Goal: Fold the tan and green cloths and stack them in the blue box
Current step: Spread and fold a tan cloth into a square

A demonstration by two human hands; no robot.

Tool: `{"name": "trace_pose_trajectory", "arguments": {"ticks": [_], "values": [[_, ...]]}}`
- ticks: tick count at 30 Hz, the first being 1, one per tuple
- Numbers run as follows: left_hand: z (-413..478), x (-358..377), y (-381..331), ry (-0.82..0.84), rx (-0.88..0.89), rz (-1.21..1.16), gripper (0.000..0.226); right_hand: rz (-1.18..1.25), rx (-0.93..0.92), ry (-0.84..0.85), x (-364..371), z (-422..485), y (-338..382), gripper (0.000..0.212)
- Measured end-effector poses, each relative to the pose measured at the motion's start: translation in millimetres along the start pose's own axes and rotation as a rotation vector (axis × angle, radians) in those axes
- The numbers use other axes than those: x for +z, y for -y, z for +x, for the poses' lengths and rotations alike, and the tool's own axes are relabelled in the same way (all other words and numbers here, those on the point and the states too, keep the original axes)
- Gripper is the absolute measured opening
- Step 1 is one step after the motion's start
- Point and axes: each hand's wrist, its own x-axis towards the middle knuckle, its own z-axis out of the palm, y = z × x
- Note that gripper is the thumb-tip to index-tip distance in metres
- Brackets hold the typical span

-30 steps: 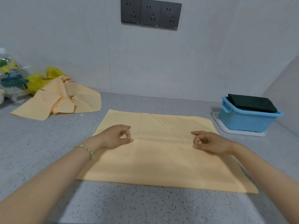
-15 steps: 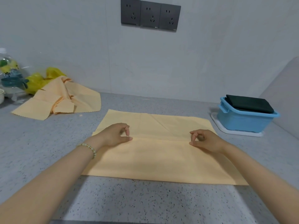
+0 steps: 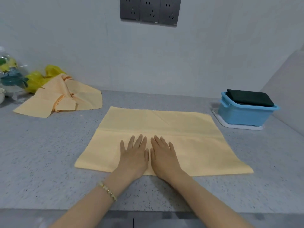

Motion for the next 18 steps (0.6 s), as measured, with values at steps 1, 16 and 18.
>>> {"name": "trace_pose_trajectory", "arguments": {"ticks": [1,16,18], "values": [[1,1,1,-0.012,-0.001,0.001,0.052,-0.012,0.000,-0.008,2,0,-2,0.050],[3,6,8,-0.010,0.022,-0.018,0.060,-0.119,0.457,0.049,-64,-64,-192,0.057],[3,5,7,0.002,0.026,-0.012,0.061,-0.128,0.466,0.075,-68,-62,-187,0.057]]}}
